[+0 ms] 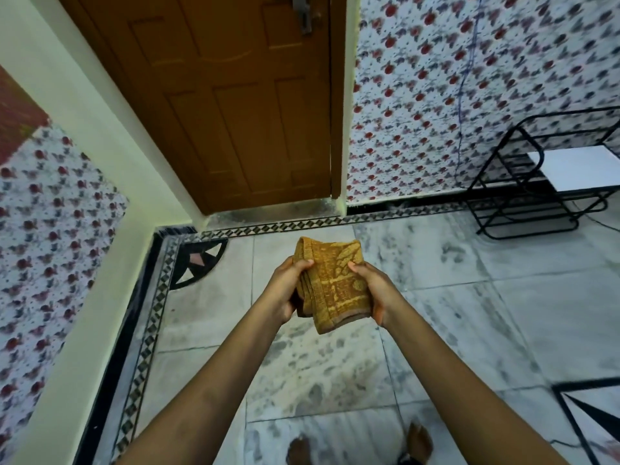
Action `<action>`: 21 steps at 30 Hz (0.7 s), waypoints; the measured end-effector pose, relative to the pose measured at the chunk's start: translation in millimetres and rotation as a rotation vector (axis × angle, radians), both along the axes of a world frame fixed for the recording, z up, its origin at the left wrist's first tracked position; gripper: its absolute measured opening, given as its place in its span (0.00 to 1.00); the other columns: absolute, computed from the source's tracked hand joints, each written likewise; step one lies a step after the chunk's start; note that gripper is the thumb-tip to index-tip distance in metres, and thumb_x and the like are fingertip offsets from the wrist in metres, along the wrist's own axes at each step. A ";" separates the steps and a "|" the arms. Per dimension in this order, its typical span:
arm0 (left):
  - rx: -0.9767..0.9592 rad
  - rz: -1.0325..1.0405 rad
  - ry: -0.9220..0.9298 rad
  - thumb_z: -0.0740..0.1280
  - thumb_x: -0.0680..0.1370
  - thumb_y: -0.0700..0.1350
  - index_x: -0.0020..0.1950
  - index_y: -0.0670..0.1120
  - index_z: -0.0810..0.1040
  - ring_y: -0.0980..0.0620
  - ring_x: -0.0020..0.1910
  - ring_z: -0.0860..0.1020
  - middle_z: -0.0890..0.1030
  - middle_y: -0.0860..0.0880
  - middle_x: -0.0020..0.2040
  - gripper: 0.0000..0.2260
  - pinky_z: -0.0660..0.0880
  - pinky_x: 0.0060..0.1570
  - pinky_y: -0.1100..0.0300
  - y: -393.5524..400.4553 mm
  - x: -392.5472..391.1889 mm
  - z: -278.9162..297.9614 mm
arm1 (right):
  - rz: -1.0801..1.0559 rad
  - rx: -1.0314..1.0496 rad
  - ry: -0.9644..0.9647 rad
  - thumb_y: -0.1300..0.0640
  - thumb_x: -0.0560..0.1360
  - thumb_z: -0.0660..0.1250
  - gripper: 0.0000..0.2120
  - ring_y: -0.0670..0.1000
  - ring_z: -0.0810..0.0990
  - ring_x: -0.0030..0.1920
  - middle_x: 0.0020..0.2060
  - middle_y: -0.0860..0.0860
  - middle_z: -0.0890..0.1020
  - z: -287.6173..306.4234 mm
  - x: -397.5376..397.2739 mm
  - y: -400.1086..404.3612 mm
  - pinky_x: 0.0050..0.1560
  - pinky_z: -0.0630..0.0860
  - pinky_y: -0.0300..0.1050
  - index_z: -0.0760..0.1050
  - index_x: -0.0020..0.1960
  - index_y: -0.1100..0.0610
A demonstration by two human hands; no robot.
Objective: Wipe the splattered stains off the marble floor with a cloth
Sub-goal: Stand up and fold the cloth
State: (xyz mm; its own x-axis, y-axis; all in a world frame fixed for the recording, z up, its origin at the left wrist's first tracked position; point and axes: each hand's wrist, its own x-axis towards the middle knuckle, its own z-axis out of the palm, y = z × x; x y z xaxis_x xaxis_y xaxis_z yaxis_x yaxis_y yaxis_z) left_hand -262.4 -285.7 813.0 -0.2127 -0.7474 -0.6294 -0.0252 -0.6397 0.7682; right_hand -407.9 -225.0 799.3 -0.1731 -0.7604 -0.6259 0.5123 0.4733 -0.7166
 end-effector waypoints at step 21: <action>-0.039 -0.149 0.107 0.63 0.78 0.41 0.59 0.45 0.75 0.46 0.45 0.79 0.80 0.43 0.47 0.10 0.77 0.48 0.52 -8.1 -408.1 20.8 | -0.225 -0.026 0.099 0.55 0.77 0.65 0.11 0.56 0.81 0.43 0.51 0.59 0.81 28.4 -390.3 16.7 0.37 0.77 0.47 0.76 0.57 0.58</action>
